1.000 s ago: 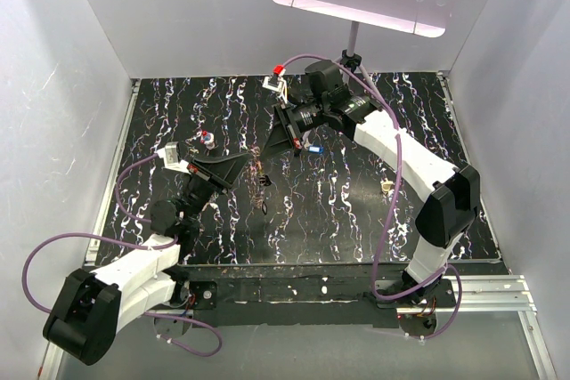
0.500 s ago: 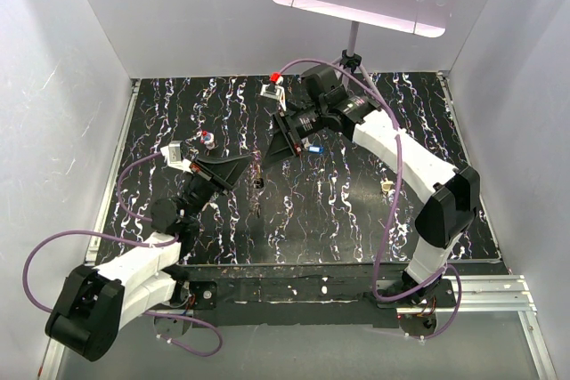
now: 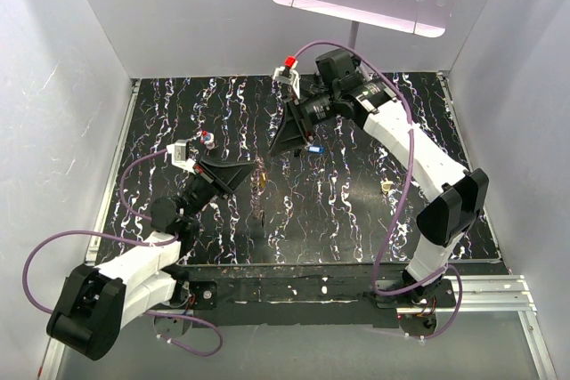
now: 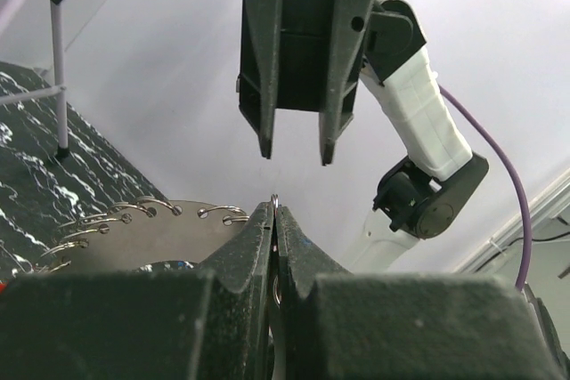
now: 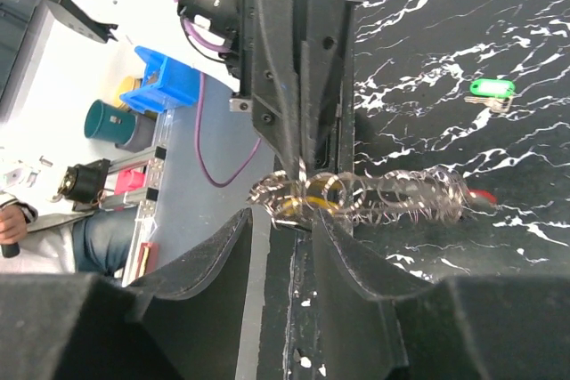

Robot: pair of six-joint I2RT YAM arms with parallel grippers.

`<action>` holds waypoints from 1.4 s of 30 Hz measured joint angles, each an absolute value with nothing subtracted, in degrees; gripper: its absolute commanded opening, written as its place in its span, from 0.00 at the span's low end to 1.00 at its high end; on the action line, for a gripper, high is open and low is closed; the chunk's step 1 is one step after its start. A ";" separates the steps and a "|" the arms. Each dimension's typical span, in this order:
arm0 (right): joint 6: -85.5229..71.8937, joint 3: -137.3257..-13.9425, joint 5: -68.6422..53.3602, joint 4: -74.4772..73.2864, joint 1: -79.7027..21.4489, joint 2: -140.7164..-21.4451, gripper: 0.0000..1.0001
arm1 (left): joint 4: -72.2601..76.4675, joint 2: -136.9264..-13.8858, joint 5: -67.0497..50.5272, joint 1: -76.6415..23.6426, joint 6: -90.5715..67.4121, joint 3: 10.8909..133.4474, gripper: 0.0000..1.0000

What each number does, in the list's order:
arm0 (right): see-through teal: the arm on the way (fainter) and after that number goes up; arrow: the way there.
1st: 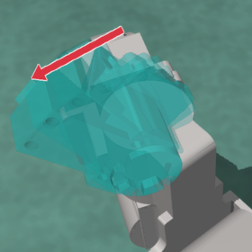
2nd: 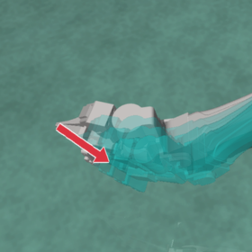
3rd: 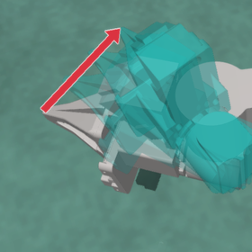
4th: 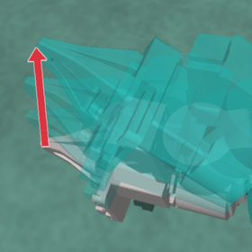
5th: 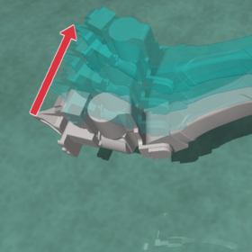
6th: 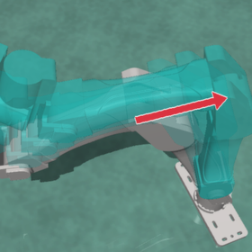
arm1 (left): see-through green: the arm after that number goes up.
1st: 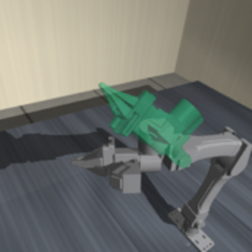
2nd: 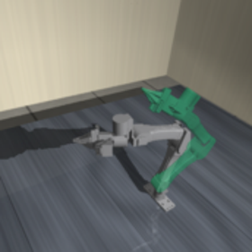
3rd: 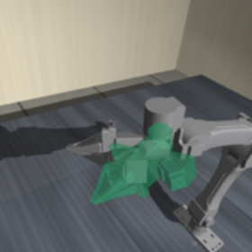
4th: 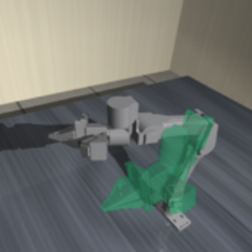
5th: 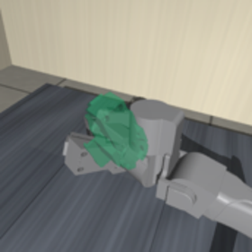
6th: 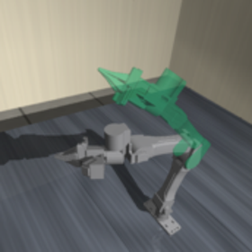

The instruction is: Put the keys on the keyring

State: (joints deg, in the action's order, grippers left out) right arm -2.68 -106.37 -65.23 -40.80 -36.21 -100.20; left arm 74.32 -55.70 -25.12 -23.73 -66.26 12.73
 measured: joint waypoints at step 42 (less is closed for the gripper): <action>-2.61 -101.56 -59.99 -42.06 -41.71 -100.09 0.01 | 71.61 -49.84 -32.69 -17.10 -69.49 13.58 0.54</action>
